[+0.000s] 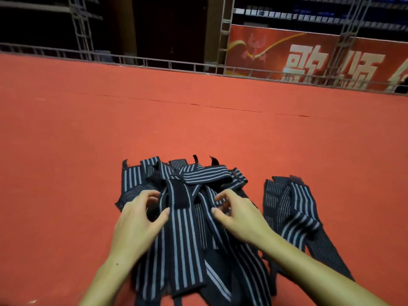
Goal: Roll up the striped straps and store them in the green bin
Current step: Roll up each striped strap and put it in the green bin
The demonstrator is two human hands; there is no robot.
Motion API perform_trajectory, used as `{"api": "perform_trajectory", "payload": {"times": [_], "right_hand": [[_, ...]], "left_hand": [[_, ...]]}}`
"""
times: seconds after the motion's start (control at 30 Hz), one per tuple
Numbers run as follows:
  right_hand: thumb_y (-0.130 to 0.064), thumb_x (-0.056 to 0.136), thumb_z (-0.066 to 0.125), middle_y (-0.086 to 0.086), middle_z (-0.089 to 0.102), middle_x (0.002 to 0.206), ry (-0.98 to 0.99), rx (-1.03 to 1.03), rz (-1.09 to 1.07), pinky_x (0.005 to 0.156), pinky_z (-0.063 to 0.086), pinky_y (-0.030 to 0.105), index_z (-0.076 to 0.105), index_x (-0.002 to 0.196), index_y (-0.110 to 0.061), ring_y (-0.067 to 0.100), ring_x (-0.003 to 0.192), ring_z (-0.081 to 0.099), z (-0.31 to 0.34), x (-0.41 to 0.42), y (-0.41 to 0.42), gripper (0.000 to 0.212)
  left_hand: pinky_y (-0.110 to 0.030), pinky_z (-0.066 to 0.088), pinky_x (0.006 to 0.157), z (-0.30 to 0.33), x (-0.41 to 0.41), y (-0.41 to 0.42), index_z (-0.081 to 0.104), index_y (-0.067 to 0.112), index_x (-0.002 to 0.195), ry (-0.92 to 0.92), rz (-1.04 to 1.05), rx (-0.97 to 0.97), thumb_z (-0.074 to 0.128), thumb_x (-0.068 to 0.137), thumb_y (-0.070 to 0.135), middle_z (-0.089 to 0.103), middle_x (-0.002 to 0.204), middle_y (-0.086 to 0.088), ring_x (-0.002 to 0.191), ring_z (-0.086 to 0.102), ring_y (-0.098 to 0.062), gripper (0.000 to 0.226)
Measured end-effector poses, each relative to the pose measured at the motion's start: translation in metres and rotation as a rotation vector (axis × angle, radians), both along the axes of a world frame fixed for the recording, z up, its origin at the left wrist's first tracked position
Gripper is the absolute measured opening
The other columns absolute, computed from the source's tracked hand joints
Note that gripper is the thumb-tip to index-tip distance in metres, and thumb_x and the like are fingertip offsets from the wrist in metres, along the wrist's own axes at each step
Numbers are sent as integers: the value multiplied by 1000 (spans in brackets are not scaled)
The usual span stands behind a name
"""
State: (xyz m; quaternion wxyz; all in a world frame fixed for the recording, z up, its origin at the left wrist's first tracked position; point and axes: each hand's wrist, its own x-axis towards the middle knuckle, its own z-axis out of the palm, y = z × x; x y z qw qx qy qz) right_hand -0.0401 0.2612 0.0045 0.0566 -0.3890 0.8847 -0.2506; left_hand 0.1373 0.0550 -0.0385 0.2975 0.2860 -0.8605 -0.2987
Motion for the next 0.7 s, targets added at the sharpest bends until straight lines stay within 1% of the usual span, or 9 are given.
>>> {"api": "perform_trajectory", "payload": {"times": [0.1, 0.27, 0.33, 0.4, 0.47, 0.53, 0.57, 0.63, 0.7], "right_hand": [[-51, 100, 61, -21, 71, 99, -37, -31, 9, 87, 57, 41, 55, 125, -37, 7, 95, 68, -12, -4, -24, 28], [-49, 102, 61, -21, 71, 100, -75, -73, 7, 85, 57, 36, 55, 128, -37, 2, 91, 68, -24, -11, -37, 29], [-48, 103, 61, -21, 70, 99, -84, -97, 11, 84, 57, 33, 56, 128, -37, 0, 89, 67, -27, -16, -37, 28], [-47, 103, 61, -22, 70, 98, -92, -120, 16, 83, 57, 31, 56, 128, -37, -1, 88, 67, -30, -20, -37, 27], [-46, 104, 61, -22, 69, 98, -106, -151, 27, 82, 58, 33, 56, 128, -36, -1, 88, 67, -31, -24, -38, 26], [-44, 104, 62, -20, 70, 98, -135, -192, 40, 83, 59, 35, 58, 127, -35, 2, 87, 69, -31, -25, -41, 25], [-43, 104, 62, -19, 70, 98, -147, -218, 46, 84, 60, 36, 59, 127, -34, 2, 86, 69, -30, -25, -43, 25], [-41, 104, 63, -19, 70, 99, -165, -276, 59, 85, 59, 34, 60, 126, -33, 2, 87, 69, -25, -22, -48, 23], [-42, 104, 64, -18, 71, 106, -160, -350, 71, 88, 55, 29, 59, 127, -32, 0, 94, 68, -14, -16, -54, 26]], "left_hand": [[-49, 56, 95, 1, -42, -37, 56, 39, 131, -108, 70, -5, 73, 91, 61, 74, 122, 11, 120, 67, -25, 49], [-48, 56, 95, 4, -114, -80, 47, 32, 144, -186, 76, 185, 65, 93, 71, 73, 114, 5, 114, 68, -27, 67], [-47, 57, 90, 0, -133, -92, 48, 29, 146, -159, 98, 224, 70, 97, 60, 69, 105, 3, 105, 67, -27, 62], [-46, 58, 85, -5, -143, -101, 52, 32, 147, -83, 99, 264, 78, 97, 38, 68, 104, -1, 102, 68, -29, 57], [-37, 56, 75, -8, -145, -106, 55, 38, 149, 49, 33, 307, 79, 95, 14, 66, 99, -4, 91, 68, -27, 64], [-24, 49, 68, -5, -134, -105, 54, 41, 154, 161, -30, 295, 75, 97, 1, 58, 93, 0, 71, 54, -18, 72], [-21, 48, 69, -1, -125, -103, 51, 42, 157, 208, -62, 263, 72, 98, -2, 55, 94, 2, 68, 47, -15, 77], [-14, 48, 74, 13, -102, -93, 43, 43, 162, 284, -129, 224, 69, 98, -7, 60, 110, 10, 72, 49, -9, 85], [-7, 50, 84, 32, -76, -79, 36, 40, 165, 345, -207, 246, 67, 98, -12, 63, 133, 30, 92, 64, 8, 90]]}}
